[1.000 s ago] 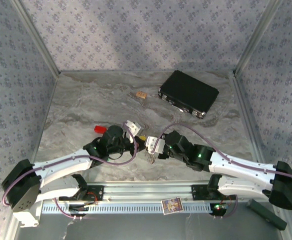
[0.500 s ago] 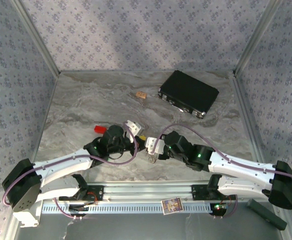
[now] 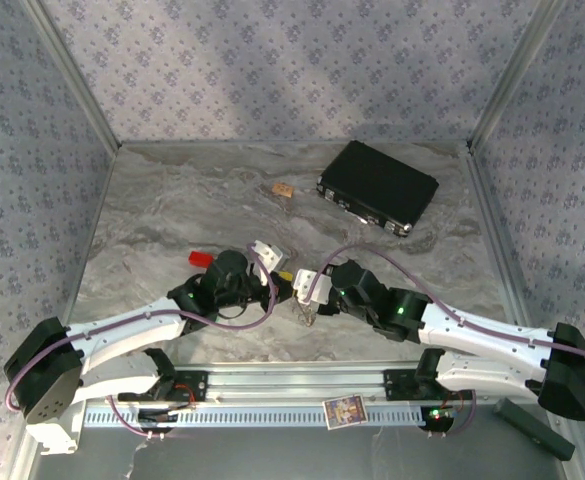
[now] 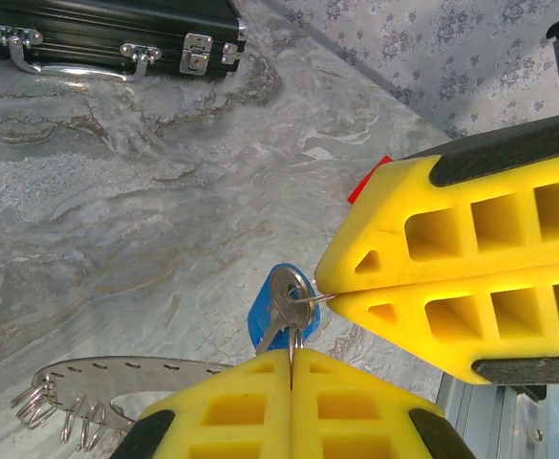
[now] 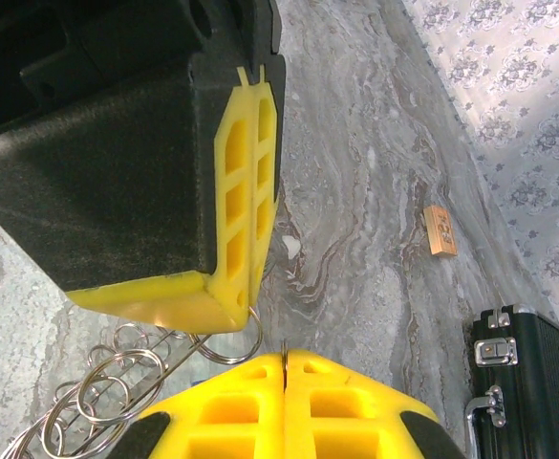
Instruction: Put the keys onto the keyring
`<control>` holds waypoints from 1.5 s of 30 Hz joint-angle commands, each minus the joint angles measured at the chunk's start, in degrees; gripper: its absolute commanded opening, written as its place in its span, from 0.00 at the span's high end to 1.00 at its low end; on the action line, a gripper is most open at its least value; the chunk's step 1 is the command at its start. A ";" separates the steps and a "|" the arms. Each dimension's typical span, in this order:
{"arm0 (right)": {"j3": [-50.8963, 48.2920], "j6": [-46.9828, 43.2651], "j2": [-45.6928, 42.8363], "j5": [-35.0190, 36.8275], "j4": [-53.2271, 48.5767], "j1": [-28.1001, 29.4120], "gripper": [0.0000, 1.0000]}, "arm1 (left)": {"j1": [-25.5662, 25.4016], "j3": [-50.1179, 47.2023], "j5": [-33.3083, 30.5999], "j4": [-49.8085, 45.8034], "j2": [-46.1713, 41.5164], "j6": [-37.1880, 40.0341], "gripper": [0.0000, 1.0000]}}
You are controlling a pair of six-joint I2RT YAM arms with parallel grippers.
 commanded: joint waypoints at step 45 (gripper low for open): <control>1.08 1.51 1.21 -7.68 -5.57 -0.38 1.00 | -0.03 2.09 0.81 3.74 0.06 0.22 1.00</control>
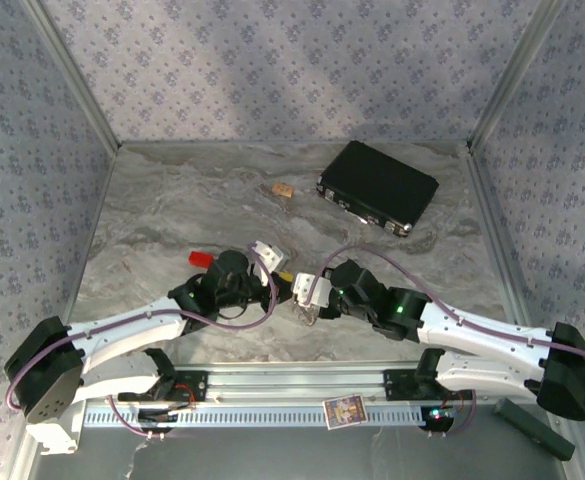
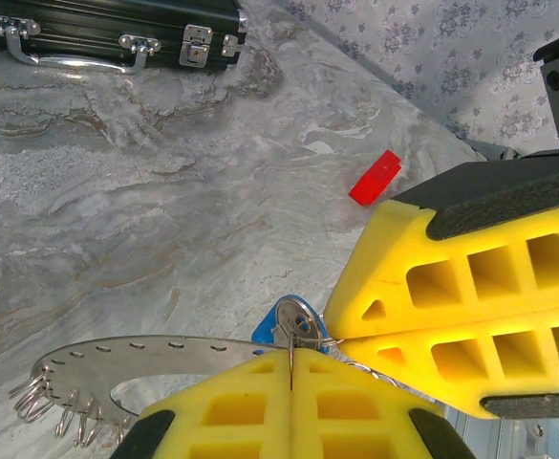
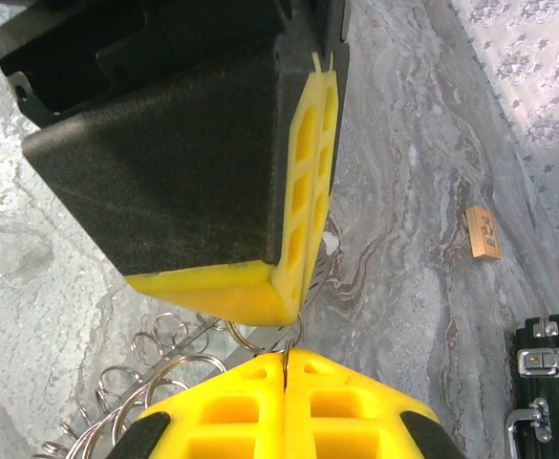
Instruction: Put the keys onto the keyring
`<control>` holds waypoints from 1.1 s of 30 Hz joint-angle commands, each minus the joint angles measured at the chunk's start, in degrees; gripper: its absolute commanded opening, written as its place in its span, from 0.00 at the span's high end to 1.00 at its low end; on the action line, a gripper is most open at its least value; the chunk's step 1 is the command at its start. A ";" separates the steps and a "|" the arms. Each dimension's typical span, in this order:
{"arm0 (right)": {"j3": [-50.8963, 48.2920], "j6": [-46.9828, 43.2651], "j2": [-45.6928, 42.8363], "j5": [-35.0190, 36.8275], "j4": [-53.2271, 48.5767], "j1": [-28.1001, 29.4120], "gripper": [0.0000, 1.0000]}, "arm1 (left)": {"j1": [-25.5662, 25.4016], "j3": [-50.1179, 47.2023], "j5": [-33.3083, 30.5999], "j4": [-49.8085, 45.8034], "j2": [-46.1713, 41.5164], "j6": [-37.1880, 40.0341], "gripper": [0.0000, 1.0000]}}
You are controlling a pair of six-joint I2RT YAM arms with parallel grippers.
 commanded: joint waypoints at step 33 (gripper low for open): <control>-1.55 4.37 -4.80 -7.07 0.52 -3.69 1.00 | -0.31 -1.79 1.63 11.75 0.00 -0.21 1.00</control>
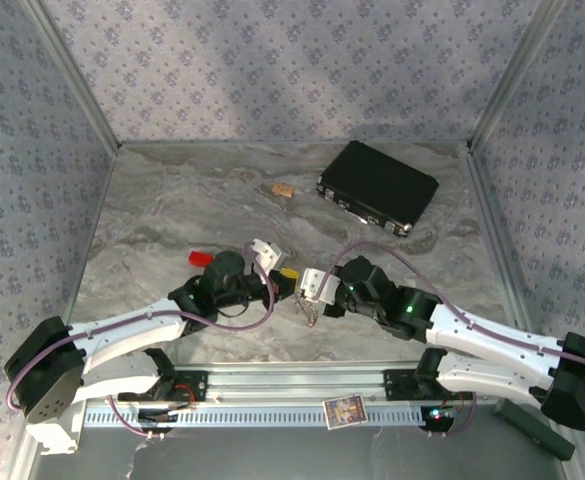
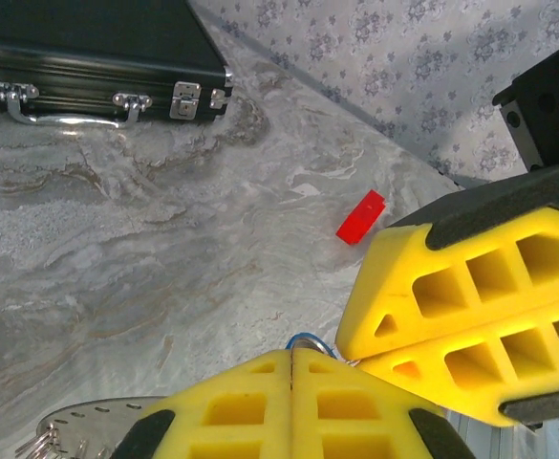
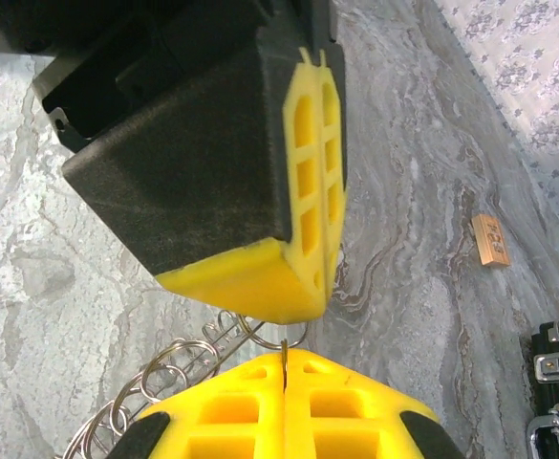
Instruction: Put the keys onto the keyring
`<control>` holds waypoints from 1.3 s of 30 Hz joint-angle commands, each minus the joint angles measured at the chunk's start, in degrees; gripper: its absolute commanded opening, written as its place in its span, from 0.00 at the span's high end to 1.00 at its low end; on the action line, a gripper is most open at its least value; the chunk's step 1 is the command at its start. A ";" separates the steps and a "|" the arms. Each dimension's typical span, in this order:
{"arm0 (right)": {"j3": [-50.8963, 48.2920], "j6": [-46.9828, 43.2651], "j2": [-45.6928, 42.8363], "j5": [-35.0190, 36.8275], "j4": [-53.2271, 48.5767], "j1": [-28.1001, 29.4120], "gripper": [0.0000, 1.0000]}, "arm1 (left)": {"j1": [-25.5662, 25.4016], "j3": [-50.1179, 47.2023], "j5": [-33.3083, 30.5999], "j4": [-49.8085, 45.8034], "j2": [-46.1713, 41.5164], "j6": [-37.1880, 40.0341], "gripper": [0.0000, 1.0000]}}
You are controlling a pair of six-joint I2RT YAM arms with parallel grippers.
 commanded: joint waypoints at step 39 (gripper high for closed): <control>-5.47 54.95 19.83 -18.88 -4.93 -25.55 0.91 | -0.64 -8.17 4.18 14.27 -2.43 18.39 1.00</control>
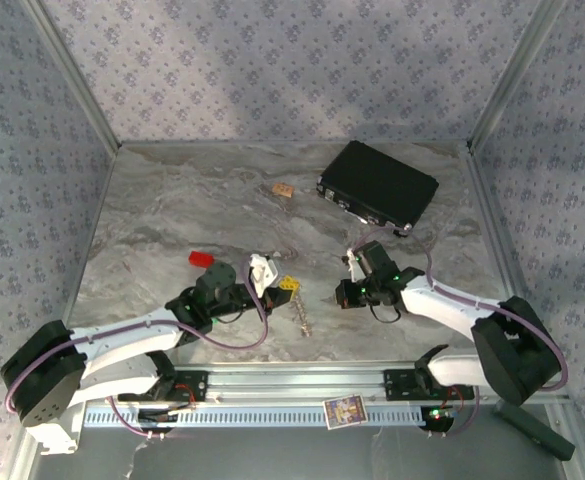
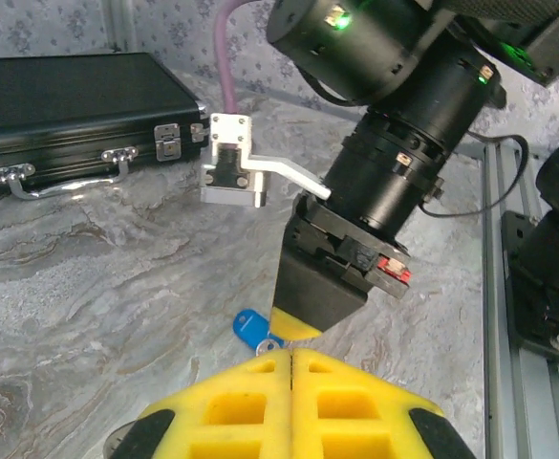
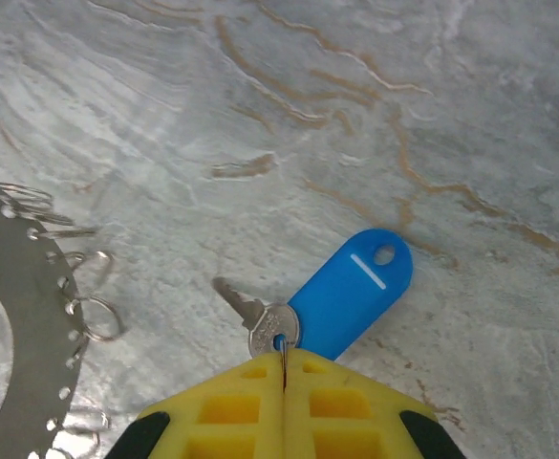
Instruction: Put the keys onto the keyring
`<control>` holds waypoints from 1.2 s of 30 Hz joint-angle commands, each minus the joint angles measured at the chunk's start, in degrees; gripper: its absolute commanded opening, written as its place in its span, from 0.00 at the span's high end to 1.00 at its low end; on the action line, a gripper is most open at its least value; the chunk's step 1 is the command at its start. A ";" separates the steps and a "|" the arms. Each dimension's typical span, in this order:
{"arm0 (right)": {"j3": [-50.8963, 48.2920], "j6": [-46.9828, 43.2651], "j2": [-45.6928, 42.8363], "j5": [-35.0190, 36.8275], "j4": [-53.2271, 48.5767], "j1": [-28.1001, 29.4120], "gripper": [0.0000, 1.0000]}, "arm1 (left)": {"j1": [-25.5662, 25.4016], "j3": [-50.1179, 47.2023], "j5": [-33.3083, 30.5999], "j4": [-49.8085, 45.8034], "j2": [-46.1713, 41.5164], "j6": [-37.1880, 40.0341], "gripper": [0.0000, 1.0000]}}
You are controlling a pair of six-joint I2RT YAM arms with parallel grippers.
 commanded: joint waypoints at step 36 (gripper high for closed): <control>-7.06 -35.50 -17.27 -19.02 30.09 10.69 0.75 | -0.33 -3.90 8.56 13.36 1.52 8.33 1.00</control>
